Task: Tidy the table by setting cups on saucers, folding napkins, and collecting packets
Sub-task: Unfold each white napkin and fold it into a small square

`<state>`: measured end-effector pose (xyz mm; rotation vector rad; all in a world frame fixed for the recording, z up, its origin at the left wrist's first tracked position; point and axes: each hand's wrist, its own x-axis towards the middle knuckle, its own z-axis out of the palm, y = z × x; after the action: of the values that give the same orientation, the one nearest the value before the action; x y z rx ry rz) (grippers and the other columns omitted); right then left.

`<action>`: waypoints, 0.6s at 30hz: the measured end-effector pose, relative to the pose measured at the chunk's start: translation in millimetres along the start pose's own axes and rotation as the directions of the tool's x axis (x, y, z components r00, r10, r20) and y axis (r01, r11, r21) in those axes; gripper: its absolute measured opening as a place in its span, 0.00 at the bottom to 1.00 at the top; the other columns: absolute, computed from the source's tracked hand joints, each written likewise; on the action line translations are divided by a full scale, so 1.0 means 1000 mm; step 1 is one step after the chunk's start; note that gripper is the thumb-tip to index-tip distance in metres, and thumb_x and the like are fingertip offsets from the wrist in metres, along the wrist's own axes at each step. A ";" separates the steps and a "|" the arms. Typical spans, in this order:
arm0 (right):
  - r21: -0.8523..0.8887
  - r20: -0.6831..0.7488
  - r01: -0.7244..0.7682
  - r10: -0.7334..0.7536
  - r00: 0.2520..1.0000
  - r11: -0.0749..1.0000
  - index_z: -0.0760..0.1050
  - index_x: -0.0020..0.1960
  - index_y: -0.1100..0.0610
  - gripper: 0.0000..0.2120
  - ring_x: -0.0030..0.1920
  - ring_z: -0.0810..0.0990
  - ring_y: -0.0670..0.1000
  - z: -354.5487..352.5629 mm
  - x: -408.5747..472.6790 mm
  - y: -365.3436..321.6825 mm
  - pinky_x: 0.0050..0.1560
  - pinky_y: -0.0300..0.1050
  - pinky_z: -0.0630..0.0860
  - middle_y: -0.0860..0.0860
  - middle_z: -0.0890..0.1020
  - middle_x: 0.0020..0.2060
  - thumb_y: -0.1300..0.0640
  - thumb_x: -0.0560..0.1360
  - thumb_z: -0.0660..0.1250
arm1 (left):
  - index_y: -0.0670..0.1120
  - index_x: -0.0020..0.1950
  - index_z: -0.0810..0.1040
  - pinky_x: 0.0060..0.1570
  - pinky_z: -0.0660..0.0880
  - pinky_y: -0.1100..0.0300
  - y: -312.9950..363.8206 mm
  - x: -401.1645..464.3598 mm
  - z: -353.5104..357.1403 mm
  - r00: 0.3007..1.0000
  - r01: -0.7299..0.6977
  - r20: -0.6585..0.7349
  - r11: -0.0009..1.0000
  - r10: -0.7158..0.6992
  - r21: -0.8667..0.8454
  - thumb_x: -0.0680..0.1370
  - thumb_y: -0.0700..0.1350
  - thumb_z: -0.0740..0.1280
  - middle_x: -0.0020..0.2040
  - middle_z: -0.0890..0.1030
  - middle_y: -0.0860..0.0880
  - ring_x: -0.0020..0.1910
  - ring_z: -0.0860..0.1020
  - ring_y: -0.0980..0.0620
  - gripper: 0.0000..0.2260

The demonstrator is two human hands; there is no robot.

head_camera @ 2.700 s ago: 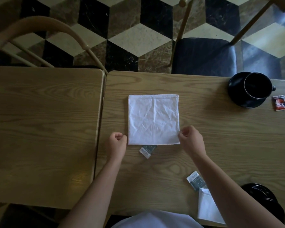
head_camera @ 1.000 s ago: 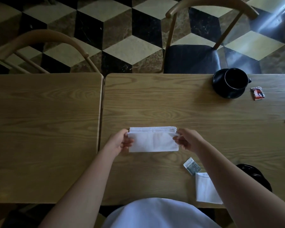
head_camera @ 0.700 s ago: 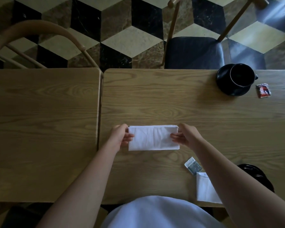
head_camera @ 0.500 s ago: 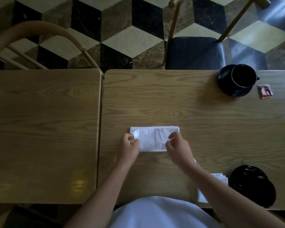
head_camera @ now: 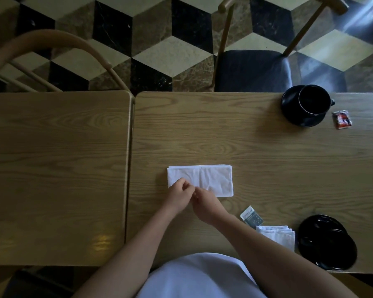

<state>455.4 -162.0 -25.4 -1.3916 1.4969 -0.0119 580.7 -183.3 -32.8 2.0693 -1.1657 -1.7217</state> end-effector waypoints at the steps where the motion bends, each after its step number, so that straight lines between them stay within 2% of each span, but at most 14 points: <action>1: -0.003 0.018 -0.024 0.024 1.000 1.000 0.76 0.46 0.51 0.12 0.44 0.80 0.51 -0.001 0.003 0.000 0.39 0.43 0.74 0.47 0.82 0.40 0.62 0.73 0.55 | 0.48 0.37 0.71 0.42 0.74 0.55 -0.001 0.004 -0.001 1.000 0.025 0.017 1.000 -0.025 0.017 0.75 0.44 0.65 0.35 0.78 0.50 0.37 0.76 0.50 0.07; 3: -0.027 0.043 -0.051 0.053 0.998 0.998 0.71 0.38 0.49 0.10 0.41 0.77 0.51 -0.003 0.009 -0.001 0.34 0.39 0.68 0.43 0.77 0.34 0.59 0.74 0.56 | 0.47 0.36 0.71 0.41 0.74 0.54 -0.003 0.011 -0.001 0.998 0.049 0.028 0.997 -0.051 0.056 0.75 0.43 0.65 0.34 0.77 0.49 0.36 0.75 0.49 0.07; 4: -0.041 0.053 -0.064 0.067 0.996 0.997 0.72 0.38 0.49 0.10 0.42 0.78 0.52 -0.004 0.012 -0.001 0.34 0.40 0.67 0.44 0.78 0.34 0.58 0.75 0.56 | 0.47 0.36 0.71 0.40 0.74 0.53 -0.004 0.014 -0.001 0.998 0.051 0.024 0.997 -0.052 0.064 0.75 0.42 0.64 0.33 0.76 0.48 0.35 0.75 0.49 0.07; 6: -0.085 0.044 -0.108 0.112 0.993 0.991 0.77 0.45 0.54 0.10 0.47 0.80 0.57 -0.006 0.017 0.002 0.40 0.44 0.70 0.51 0.84 0.41 0.57 0.76 0.57 | 0.46 0.36 0.73 0.39 0.75 0.53 -0.005 0.019 -0.003 0.998 0.054 0.012 0.995 -0.055 0.079 0.74 0.41 0.63 0.34 0.80 0.43 0.35 0.77 0.48 0.06; 8: -0.122 -0.006 -0.159 0.159 0.987 0.980 0.78 0.48 0.59 0.10 0.50 0.81 0.60 -0.013 0.018 0.010 0.41 0.44 0.68 0.58 0.85 0.47 0.58 0.76 0.58 | 0.45 0.38 0.74 0.37 0.75 0.56 -0.007 0.023 -0.007 0.997 0.075 0.009 0.993 -0.076 0.094 0.74 0.41 0.62 0.35 0.83 0.41 0.31 0.79 0.50 0.06; 10: -0.147 -0.038 -0.208 0.205 0.978 0.967 0.77 0.46 0.58 0.10 0.49 0.81 0.61 -0.026 0.013 0.024 0.41 0.44 0.70 0.59 0.84 0.48 0.59 0.76 0.58 | 0.44 0.39 0.72 0.30 0.74 0.60 -0.012 0.027 -0.015 0.992 0.129 -0.002 0.988 -0.129 0.079 0.77 0.40 0.60 0.31 0.82 0.43 0.25 0.79 0.52 0.07; 12: -0.151 -0.075 -0.258 0.250 0.965 0.954 0.77 0.46 0.59 0.10 0.47 0.81 0.61 -0.040 0.005 0.040 0.41 0.46 0.72 0.59 0.84 0.47 0.57 0.77 0.58 | 0.46 0.40 0.69 0.26 0.72 0.63 -0.015 0.030 -0.024 0.981 0.193 -0.028 0.980 -0.192 0.053 0.78 0.40 0.57 0.31 0.82 0.43 0.25 0.80 0.50 0.07; 15: -0.179 -0.100 -0.280 0.265 0.959 0.943 0.77 0.49 0.60 0.11 0.48 0.81 0.62 -0.048 0.001 0.045 0.40 0.46 0.71 0.61 0.84 0.49 0.57 0.77 0.57 | 0.47 0.41 0.66 0.25 0.72 0.63 -0.013 0.031 -0.033 0.975 0.221 -0.040 0.974 -0.219 0.054 0.78 0.41 0.56 0.33 0.83 0.41 0.27 0.82 0.47 0.06; 18: -0.239 -0.065 -0.293 0.286 0.956 0.926 0.76 0.53 0.61 0.12 0.51 0.81 0.62 -0.046 0.004 0.031 0.42 0.45 0.71 0.60 0.83 0.51 0.58 0.76 0.58 | 0.46 0.42 0.66 0.25 0.70 0.63 -0.006 0.026 -0.027 0.973 0.225 -0.062 0.972 -0.220 0.071 0.77 0.42 0.59 0.33 0.82 0.42 0.25 0.78 0.49 0.04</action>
<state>403.5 -182.5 -26.4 -1.3521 1.7625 0.3522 607.8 -205.4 -47.7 2.3570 -1.0334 -1.7266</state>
